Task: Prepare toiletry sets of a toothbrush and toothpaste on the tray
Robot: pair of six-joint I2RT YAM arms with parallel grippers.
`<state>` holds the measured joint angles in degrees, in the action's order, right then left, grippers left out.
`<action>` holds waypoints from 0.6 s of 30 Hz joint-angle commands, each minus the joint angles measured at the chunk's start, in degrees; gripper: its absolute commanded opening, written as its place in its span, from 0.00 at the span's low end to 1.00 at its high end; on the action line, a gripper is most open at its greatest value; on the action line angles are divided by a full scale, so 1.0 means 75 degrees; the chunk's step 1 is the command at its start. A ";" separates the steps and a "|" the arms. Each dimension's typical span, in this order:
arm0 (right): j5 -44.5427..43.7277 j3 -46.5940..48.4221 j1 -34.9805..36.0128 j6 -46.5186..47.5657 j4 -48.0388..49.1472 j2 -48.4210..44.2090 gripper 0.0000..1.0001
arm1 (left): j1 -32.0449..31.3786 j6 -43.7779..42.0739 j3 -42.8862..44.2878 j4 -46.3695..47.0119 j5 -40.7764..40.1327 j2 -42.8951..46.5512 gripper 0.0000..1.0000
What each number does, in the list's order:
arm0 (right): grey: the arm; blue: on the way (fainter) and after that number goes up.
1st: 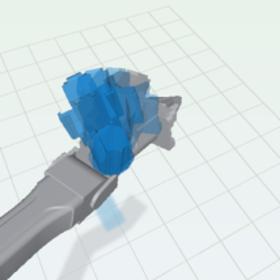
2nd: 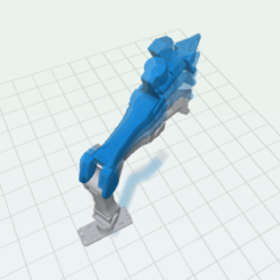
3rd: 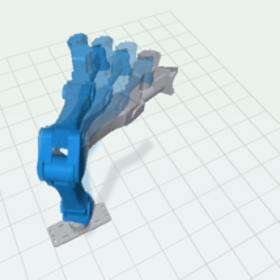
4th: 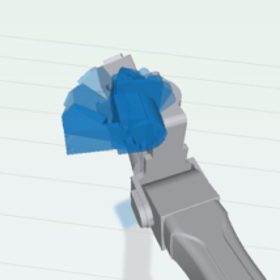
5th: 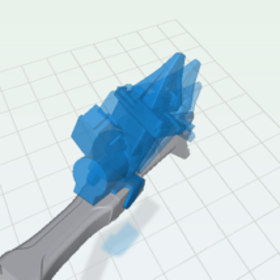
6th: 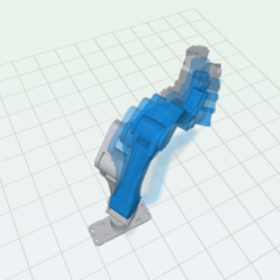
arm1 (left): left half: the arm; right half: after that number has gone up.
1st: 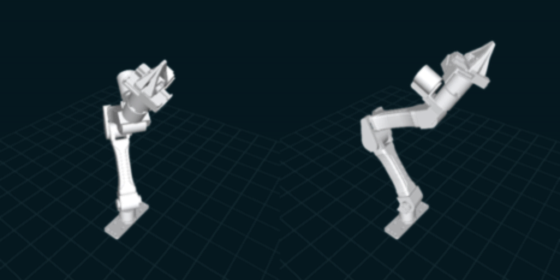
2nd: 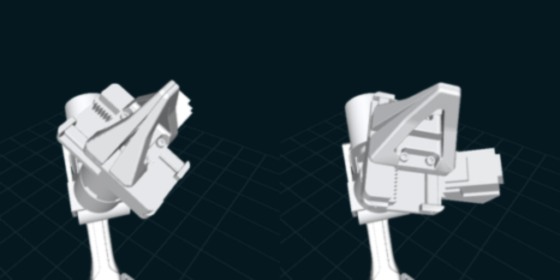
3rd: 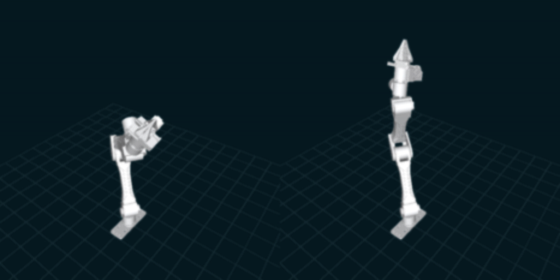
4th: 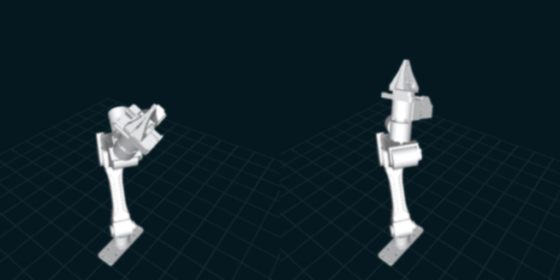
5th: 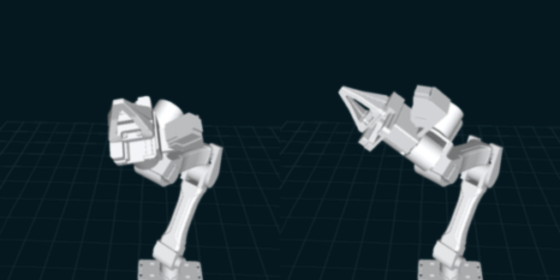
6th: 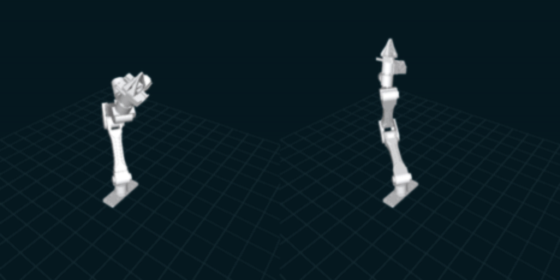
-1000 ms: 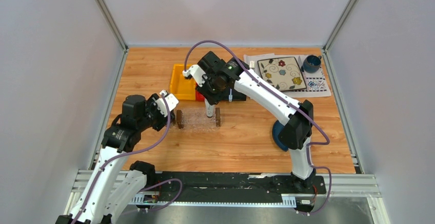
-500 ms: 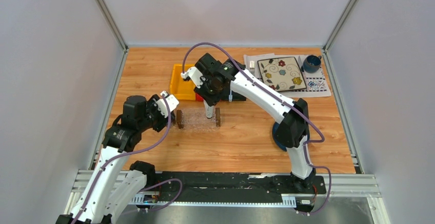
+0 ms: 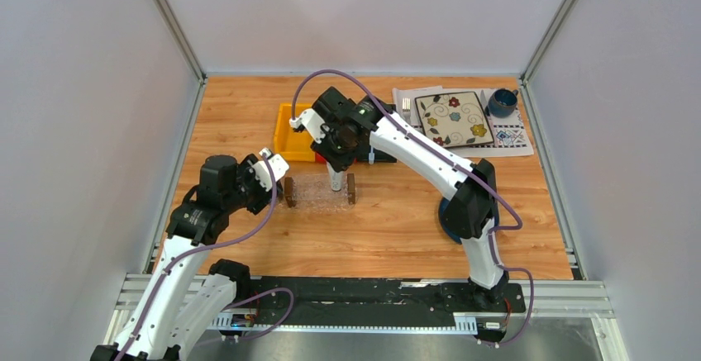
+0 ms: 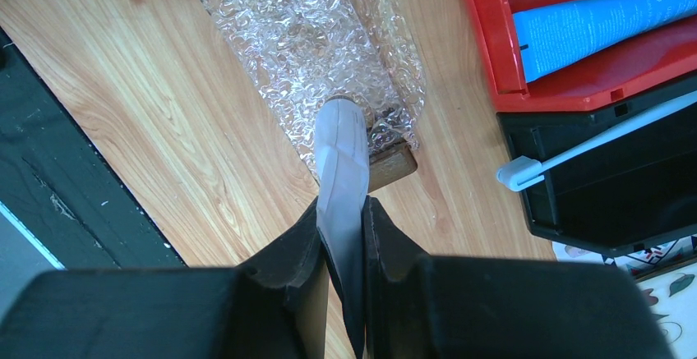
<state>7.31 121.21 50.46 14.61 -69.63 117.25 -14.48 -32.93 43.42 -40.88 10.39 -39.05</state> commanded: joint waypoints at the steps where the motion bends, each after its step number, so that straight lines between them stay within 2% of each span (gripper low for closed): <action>1: -0.0096 0.0304 0.0081 0.0032 0.0131 0.0023 0.00 | 0.0044 -0.0028 -0.0012 0.0178 0.0114 0.0085 0.67; 18: -0.0342 -0.0177 0.0104 0.0126 0.0377 -0.0083 0.00 | 0.0056 -0.0004 0.0000 0.0189 0.0161 0.0003 0.67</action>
<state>5.89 120.09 50.87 14.83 -69.10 117.56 -14.48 -32.91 43.42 -40.88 10.46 -39.05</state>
